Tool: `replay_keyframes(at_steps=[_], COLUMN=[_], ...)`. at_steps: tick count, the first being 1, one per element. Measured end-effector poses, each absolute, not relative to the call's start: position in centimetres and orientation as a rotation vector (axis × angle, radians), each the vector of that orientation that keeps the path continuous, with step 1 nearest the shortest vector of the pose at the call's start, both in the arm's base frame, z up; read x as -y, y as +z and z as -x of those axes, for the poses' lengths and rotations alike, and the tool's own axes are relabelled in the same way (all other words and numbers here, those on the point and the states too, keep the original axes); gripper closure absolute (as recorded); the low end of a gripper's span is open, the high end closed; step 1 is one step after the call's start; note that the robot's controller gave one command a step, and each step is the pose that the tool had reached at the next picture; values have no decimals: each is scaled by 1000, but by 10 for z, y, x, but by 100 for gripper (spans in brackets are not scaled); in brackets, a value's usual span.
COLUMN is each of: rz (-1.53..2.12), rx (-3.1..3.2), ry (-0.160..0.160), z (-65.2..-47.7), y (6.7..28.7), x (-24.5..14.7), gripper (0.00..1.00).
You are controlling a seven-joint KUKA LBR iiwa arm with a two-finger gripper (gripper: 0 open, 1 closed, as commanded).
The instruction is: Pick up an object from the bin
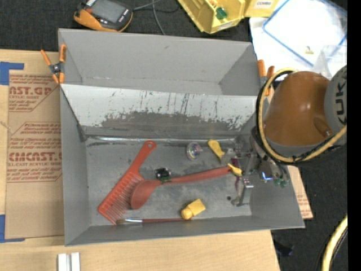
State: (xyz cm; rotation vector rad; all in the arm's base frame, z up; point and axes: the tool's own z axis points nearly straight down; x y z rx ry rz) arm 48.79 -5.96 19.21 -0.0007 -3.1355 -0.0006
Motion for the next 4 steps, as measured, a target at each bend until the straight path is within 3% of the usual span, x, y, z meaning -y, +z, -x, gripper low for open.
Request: replay_keyframes(at_steps=[1, 2, 3, 4], rz=[-1, -515, -363, -930], rx=[3142, 3107, 3122, 3007], ry=[1, 4, -1, -1], z=[-490, -519, -502, -563], y=[195, 128, 99, 70], x=[59, 55, 41, -17], gripper=[0, 0, 0, 100])
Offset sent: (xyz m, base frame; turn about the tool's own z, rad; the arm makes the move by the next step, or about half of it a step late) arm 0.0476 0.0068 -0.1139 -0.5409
